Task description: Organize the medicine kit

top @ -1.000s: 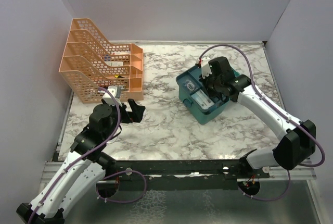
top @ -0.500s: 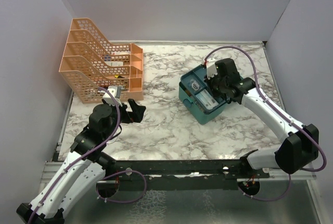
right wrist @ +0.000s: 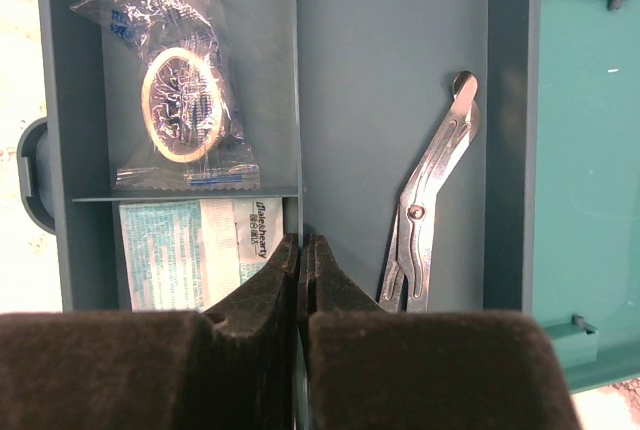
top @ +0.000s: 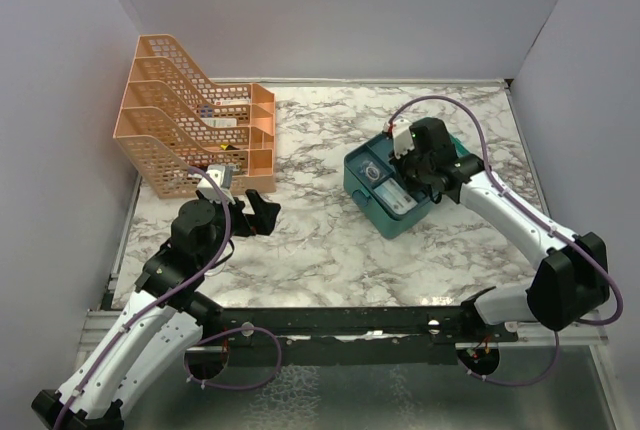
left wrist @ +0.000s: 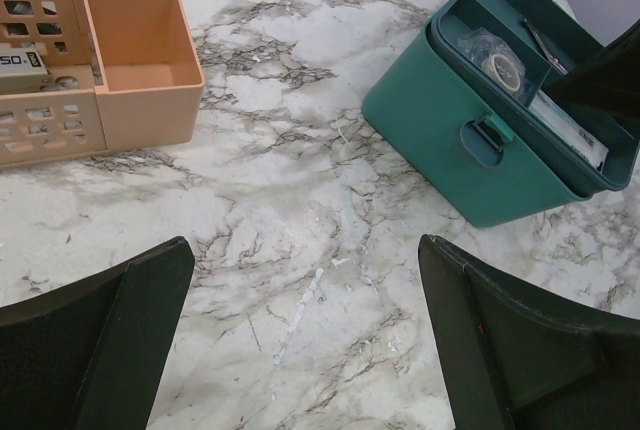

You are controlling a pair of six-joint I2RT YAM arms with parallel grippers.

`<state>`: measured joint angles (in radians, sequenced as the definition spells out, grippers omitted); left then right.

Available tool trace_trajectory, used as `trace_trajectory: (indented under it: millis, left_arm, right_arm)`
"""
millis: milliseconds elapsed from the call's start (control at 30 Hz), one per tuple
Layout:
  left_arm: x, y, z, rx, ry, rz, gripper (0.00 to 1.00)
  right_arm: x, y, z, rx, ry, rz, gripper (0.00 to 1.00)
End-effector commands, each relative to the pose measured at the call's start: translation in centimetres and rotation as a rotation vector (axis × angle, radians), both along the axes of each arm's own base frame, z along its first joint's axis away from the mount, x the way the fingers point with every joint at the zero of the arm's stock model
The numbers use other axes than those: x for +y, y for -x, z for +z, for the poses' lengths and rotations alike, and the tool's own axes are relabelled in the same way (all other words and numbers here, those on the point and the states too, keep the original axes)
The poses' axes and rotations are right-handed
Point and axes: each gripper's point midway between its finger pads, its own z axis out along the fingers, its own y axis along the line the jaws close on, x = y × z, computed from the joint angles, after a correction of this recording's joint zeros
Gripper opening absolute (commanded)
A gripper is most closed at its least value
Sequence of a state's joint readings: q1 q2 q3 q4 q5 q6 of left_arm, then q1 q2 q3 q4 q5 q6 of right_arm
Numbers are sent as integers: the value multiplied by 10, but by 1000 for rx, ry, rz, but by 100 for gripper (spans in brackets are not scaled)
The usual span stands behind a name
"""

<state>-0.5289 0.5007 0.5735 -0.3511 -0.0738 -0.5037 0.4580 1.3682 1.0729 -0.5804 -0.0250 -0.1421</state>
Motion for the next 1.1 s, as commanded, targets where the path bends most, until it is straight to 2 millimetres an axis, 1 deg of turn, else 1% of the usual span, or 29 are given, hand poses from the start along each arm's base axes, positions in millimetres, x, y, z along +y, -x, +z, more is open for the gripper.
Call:
trace_trajectory:
  millis: [0,100,267,500,600,767,967,1067]
  left_arm:
    - [-2,-2,4,-14,20,-3,99]
    - [-2,-2,5,-15,19,-2,99]
    - [-2,-3,5,-14,19,-1,99]
    - [-2,-4,4,-12,17,0,99]
    - [-2,-4,4,-14,16,1,99]
    - [-3,-4,3,-9,13,1,99]
    - [-3,-5,3,-7,15,3,99]
    - [-3,-5,2,-5,12,3,99]
  right_arm:
    - [8,-14,3,-56,-22,30,1]
    - [9,-16,1,-60,-25,29,1]
    - [14,-14,-3,-49,-49,40,1]
    - [29,-5,-6,1,-133,70,1]
    - [35,-4,-10,38,-171,44,1]
    - [46,-3,-12,51,-243,14,1]
    - [54,1,-14,48,-256,-54,1]
    - [63,6,-18,52,-266,-95,1]
